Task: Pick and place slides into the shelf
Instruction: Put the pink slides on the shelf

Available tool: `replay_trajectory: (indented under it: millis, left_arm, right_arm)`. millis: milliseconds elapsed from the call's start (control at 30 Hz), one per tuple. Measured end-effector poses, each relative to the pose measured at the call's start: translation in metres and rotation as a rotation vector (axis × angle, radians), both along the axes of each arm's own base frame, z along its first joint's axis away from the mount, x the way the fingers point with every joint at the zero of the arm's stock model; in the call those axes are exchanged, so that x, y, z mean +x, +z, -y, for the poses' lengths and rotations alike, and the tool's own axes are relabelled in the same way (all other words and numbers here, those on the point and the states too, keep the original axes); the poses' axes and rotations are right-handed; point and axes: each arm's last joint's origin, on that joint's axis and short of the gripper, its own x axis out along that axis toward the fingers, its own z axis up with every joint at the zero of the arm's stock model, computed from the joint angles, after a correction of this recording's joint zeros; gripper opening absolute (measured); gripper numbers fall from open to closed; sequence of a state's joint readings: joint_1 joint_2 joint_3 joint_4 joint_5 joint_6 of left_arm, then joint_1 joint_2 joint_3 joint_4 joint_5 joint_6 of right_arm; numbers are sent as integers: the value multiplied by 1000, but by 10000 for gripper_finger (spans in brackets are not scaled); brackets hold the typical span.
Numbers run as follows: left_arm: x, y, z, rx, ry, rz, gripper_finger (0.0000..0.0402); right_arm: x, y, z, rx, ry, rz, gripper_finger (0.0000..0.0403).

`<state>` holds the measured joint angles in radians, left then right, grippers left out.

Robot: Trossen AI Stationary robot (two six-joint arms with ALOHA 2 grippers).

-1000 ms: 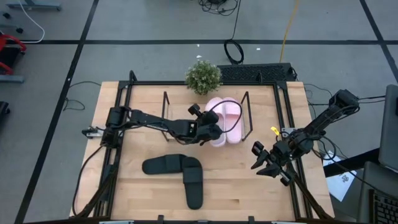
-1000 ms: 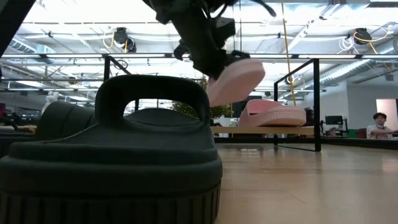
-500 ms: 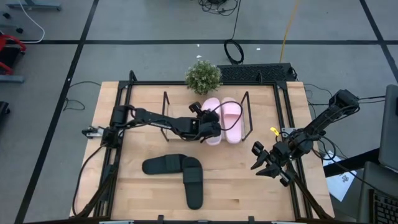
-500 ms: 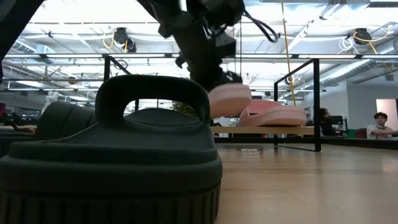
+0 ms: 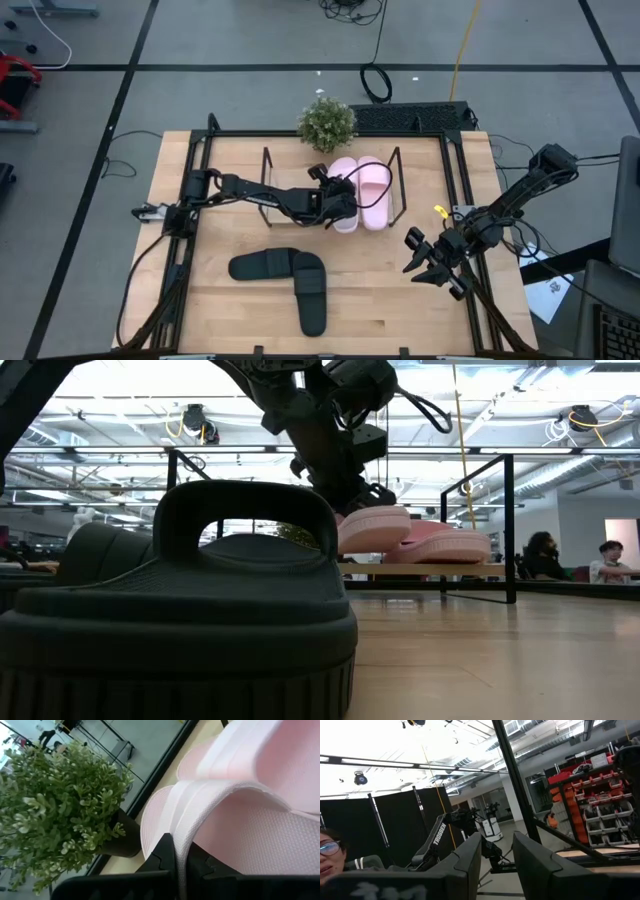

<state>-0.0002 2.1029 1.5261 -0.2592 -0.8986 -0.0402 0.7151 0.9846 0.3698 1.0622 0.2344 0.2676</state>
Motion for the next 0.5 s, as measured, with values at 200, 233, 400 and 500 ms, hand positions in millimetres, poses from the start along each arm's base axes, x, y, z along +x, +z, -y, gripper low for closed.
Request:
replay_trajectory:
  millis: [200,233,400,500]
  left_arm:
    - [0,-3,0,-2,-3,-18,0]
    - [-1,-3,0,4,2,-22,0]
    - [-1,-3,-1,1,-7,-29,0]
    - [-1,-4,-1,-7,-5,-22,0]
  right_arm:
    - [0,0,0,-1,0,-1,105]
    - [0,0,0,-1,0,-1,105]
    - [0,0,0,-11,-4,3,105]
    - [0,0,0,-19,-8,8,105]
